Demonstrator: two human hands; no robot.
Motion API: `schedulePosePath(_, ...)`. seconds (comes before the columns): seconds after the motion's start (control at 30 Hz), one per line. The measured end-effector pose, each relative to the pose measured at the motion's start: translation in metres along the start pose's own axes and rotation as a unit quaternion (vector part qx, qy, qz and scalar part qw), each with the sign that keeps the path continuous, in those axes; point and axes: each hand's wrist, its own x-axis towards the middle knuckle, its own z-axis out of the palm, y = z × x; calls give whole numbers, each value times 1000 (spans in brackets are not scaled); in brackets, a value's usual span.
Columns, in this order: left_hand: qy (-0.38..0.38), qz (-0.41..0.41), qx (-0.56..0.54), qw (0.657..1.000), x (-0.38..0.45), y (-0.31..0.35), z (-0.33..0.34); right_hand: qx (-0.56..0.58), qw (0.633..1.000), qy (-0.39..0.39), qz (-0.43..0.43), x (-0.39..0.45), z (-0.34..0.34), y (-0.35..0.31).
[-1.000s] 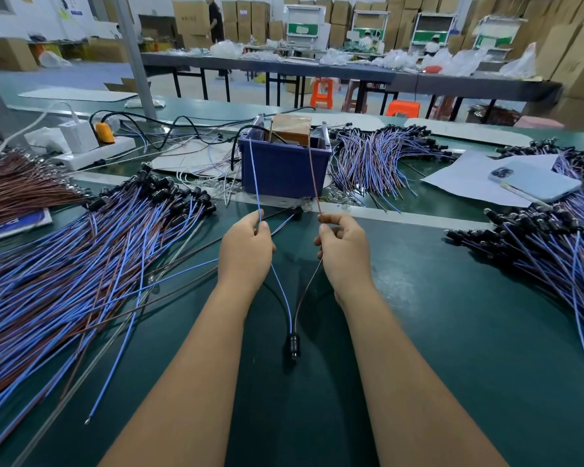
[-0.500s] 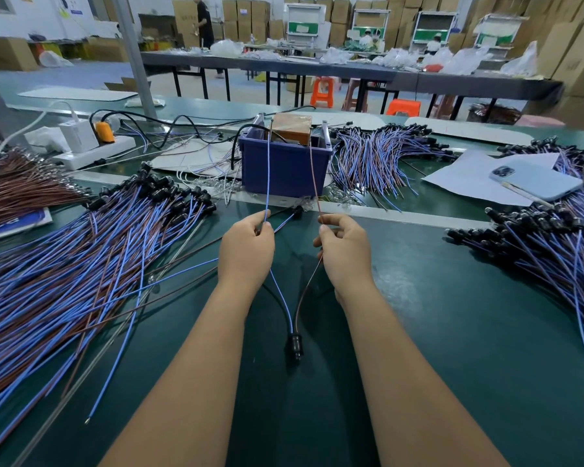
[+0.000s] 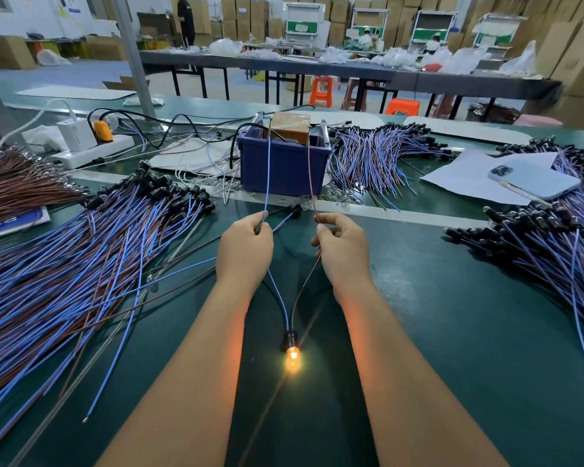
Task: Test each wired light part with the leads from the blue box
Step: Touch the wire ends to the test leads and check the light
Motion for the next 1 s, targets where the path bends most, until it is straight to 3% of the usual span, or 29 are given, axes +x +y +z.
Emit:
schedulePosePath(0.87,6,14,4,1000,3,-1,0,-13,1000,-3,2,-2,0,-3)
schedulePosePath(1.0,4,33,-9,999,1,2,-3,17,999,17,-30,-5,2,-5)
